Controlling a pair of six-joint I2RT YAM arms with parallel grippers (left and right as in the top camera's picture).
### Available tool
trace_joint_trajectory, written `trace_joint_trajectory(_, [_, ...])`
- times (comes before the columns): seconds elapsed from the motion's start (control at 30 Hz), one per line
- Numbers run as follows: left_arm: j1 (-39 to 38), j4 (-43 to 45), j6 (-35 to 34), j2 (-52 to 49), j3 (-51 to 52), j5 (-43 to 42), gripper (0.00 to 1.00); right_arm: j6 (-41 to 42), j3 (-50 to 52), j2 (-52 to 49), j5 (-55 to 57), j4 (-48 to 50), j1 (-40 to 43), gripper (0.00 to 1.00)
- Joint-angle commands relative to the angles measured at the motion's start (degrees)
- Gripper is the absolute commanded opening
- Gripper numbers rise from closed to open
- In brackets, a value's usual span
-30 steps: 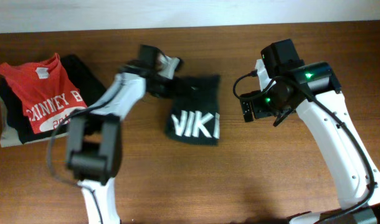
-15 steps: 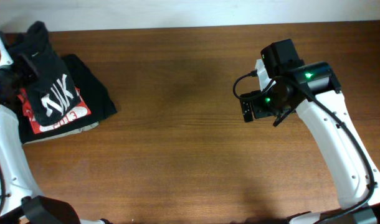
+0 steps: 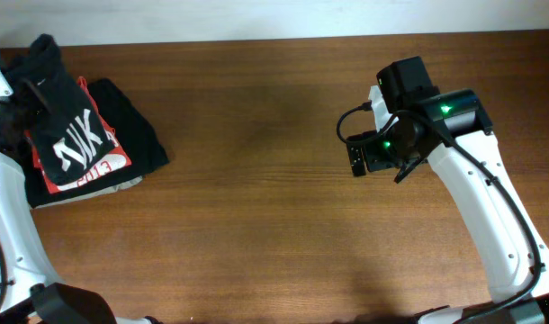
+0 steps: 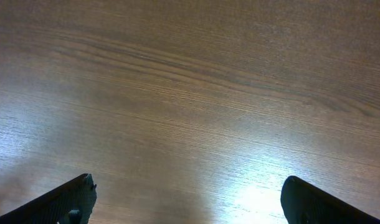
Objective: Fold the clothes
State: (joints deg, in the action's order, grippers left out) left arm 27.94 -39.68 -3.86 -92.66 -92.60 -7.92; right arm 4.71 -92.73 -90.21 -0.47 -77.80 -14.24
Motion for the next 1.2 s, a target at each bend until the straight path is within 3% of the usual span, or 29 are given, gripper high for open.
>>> trace_joint_trajectory(0.0, [0.5, 1.7, 0.5, -1.3, -0.9, 15.6, 0.01, 0.2, -0.1, 0.5, 0.2, 0.0, 0.1, 0.99])
trace_joint_trajectory(0.03, [1.1, 1.8, 0.4, -3.5, -0.9, 19.5, 0.27, 0.2, -0.1, 0.5, 0.2, -0.1, 0.1, 0.99])
trace_joint_trajectory(0.07, [2.3, 0.4, -2.0, -5.7, -0.9, 21.4, 0.99, 0.2, -0.1, 0.5, 0.2, -0.3, 0.1, 0.99])
trace_joint_trajectory(0.13, [3.6, -3.7, -7.7, -5.6, -0.9, 21.5, 0.99, 0.2, -0.1, 0.5, 0.3, -0.9, 0.1, 0.99])
trace_joint_trajectory(0.27, [-0.6, -6.1, -7.8, 3.6, -0.9, 26.6, 0.99, 0.2, -0.1, 0.5, 0.2, -1.0, 0.1, 0.99])
trace_joint_trajectory(0.37, [-13.9, -8.3, -8.1, 11.2, -0.9, 22.6, 0.99, 0.2, -0.1, 0.5, 0.2, -0.9, 0.1, 0.99])
trace_joint_trajectory(0.47, [-31.3, -13.2, -8.1, 11.1, -0.9, 22.2, 0.99, 0.2, -0.1, 0.5, 0.0, -0.8, 0.1, 0.99])
trace_joint_trajectory(0.53, [-36.9, -17.0, -6.4, 9.8, -0.9, 22.0, 0.99, 0.2, -0.1, 0.5, -0.1, 2.3, 0.1, 0.99])
trace_joint_trajectory(0.6, [-39.1, -24.9, -2.0, 9.1, -0.9, 16.6, 0.99, 0.1, -0.1, 0.5, -0.2, 7.5, 0.1, 0.99])
trace_joint_trajectory(0.67, [-38.7, -35.4, -2.1, 9.2, -0.9, 16.3, 0.99, 3.0, -0.1, 0.6, -0.1, 9.8, 1.9, 0.99])
trace_joint_trajectory(0.77, [-37.4, -44.9, -3.2, 10.6, -0.9, 16.5, 0.99, 8.4, -0.1, 3.0, -3.5, 10.8, 10.8, 0.99])
trace_joint_trajectory(0.83, [-37.4, -42.3, -4.3, 16.2, 0.3, 16.9, 0.99, 8.4, -0.1, 6.4, -4.3, 8.0, 15.1, 0.99])
trace_joint_trajectory(0.97, [-37.4, -32.2, -4.4, 31.5, 8.8, 19.3, 0.99, 9.0, 0.3, 14.6, -2.0, 7.2, 16.3, 0.99])
trace_joint_trajectory(1.07, [-37.4, -24.8, -4.2, 46.5, 20.3, 21.2, 0.99, 9.3, 5.1, 23.7, -1.4, 11.4, 16.2, 0.99])
trace_joint_trajectory(1.17, [-37.4, -22.4, -4.2, 59.1, 30.1, 20.3, 0.99, 9.3, 16.5, 36.0, 1.9, 16.7, 16.2, 0.99])
